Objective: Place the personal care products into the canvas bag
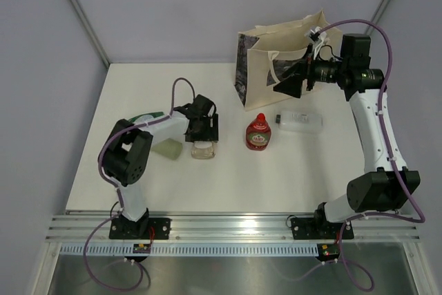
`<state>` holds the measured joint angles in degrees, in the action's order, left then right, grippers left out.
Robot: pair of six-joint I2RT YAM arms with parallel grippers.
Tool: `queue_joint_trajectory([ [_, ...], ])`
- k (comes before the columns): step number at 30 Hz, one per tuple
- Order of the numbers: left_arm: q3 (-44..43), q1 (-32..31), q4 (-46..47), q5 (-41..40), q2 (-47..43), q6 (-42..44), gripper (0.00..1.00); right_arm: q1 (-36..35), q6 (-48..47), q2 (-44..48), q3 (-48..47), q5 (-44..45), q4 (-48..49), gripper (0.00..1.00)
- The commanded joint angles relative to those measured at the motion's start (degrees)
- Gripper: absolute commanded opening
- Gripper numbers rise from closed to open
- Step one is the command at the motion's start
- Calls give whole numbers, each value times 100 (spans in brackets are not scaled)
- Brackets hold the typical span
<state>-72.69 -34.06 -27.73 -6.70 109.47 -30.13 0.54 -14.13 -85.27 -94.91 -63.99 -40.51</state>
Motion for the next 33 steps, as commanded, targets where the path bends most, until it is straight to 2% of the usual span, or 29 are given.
queue_joint_trajectory([
  [1, 798, 514, 1335, 1710, -1310, -63, 0, -483, 112, 160, -159, 8, -141, 100],
  [4, 1580, 804, 2302, 2723, -2136, -151, 0, -1107, 357, 160, -10, 570, -10, 99],
  [7, 2135, 971, 2911, 3322, -2788, -169, 0, -1696, 1060, -23, 114, 887, 263, 99],
  [10, 2530, 1016, 3263, 3622, -3255, -142, 0, -2206, 2271, -305, 201, 1352, 744, 99],
  [11, 2618, 1016, 3343, 3667, -3552, -142, 0, -2311, 3084, -332, 332, 1763, 1025, 99],
  [13, 2856, 1033, 3519, 3685, -3844, -186, 0, -2741, 3783, -349, 579, 2658, 1589, 99],
  [14, 2900, 1033, 3537, 3667, -3967, -204, 0, -2900, 4247, -428, 588, 3507, 1616, 100],
  [17, 3023, 1033, 3616, 3667, -4346, -300, 0, -3375, 4812, -796, 256, 4428, 1302, 99],
  [22, 3076, 1033, 3730, 3597, -4750, -511, 0, -3578, 5429, -1333, -1, 4334, 1177, 100],
  [30, 3015, 1033, 3792, 3579, -4909, -652, 0, -4061, 5553, -1668, -10, 4175, 1159, 99],
  [31, 3015, 1033, 3809, 3588, -4918, -669, 0, -4096, 5588, -1677, -1, 4123, 1168, 98],
  [33, 2988, 1033, 3810, 3597, -4909, -670, 0, -4158, 5632, -1712, 60, 3991, 1273, 90],
])
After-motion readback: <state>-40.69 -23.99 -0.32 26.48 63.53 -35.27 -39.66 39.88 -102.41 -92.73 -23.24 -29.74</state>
